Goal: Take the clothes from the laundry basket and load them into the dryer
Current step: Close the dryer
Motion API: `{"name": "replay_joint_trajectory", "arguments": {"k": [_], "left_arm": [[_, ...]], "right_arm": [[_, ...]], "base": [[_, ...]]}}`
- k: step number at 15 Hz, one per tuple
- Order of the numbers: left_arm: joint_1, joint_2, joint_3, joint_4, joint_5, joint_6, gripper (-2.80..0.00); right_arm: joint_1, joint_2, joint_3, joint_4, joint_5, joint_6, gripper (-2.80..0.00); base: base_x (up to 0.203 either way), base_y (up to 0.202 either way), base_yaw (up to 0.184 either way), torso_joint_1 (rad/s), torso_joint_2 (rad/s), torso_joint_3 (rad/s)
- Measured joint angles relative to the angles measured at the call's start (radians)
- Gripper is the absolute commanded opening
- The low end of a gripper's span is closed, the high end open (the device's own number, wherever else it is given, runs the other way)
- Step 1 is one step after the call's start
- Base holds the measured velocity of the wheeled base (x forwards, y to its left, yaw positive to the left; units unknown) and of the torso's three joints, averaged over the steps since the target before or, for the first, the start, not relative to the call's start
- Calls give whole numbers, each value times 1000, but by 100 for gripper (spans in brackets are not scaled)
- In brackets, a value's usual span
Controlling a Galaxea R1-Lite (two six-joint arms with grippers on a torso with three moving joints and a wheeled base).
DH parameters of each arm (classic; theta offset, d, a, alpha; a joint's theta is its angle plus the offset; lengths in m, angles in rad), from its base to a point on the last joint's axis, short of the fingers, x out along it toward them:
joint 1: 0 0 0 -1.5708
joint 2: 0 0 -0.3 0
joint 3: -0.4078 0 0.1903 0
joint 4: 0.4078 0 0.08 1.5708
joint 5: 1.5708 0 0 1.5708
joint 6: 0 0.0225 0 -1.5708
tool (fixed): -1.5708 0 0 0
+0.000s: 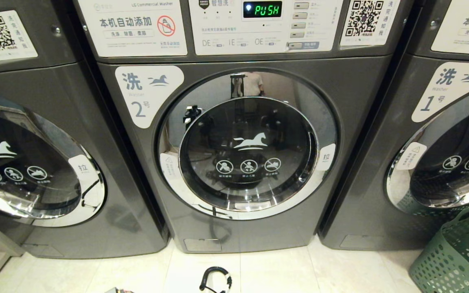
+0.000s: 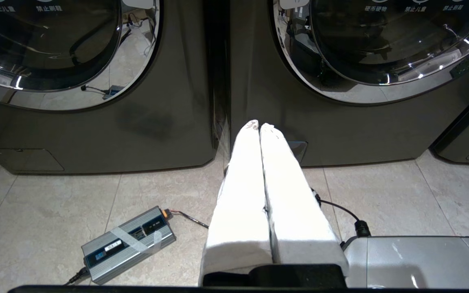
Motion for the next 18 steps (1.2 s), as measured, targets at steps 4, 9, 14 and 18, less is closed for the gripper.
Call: {"name": "replay_joint_trajectory", "arguments": {"k": [4,9,14,18], "left_arm": [[0,0,0,0,0,0,-280],[1,0,1,0,0,0,-280],[0,0,0,0,0,0,-280],[0,0,0,0,0,0,-280]], "right_arm": [[0,0,0,0,0,2,-280],[0,0,0,0,0,7,-280],[1,0,0,0,0,7,-280],[0,0,-1,-1,-1,7,-280]], "base": [[0,0,0,0,0,0],[-1,-83,-3,2,1,1],[0,-195,0,3,0,3],[0,-194,1,3,2,0]]}}
